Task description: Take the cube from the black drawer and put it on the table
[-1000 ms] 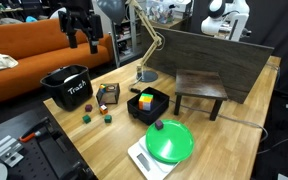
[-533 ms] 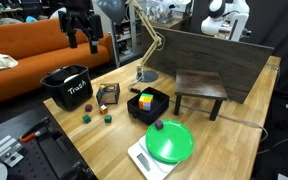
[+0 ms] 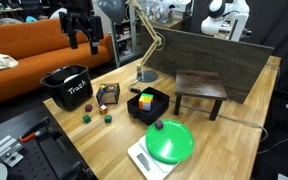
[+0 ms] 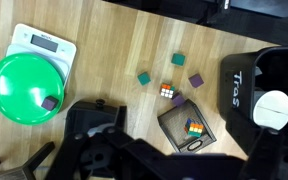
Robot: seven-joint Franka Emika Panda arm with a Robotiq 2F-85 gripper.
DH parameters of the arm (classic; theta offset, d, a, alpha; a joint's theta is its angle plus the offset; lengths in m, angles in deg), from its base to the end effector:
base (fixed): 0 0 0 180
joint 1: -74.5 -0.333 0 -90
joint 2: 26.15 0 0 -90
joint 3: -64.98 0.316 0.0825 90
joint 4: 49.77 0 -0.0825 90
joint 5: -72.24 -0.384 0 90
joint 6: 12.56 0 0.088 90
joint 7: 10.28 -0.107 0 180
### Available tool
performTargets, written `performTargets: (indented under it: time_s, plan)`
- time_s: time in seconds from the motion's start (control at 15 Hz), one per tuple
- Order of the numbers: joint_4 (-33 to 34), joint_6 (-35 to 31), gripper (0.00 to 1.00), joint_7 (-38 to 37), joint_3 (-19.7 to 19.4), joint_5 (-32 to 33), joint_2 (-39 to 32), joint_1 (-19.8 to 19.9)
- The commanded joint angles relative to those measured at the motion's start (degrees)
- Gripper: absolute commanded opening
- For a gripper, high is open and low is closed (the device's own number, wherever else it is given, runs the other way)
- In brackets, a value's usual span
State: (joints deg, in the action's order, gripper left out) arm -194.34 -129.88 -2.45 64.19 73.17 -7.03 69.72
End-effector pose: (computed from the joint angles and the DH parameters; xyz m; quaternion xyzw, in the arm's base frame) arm 0.4062 0.0275 0.3847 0.9917 0.1074 -0.0710 0.0023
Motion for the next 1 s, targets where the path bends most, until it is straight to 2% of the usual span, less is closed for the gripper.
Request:
performTargets:
  time_s: [0.0, 0.47, 0.53, 0.93]
  plan:
    - [-1.1, -4.3, 1.00, 1.6, -0.1, -1.8, -1.0, 0.4]
    - [-3.3, -10.4, 1.00, 1.4, 0.4, -1.6, -4.4, 0.3]
    - [-2.9, -8.8, 1.00, 0.2, 0.7, -0.9, -4.0, 0.6]
    - [-3.0, -9.2, 1.00, 0.2, 0.8, -0.9, -4.5, 0.6]
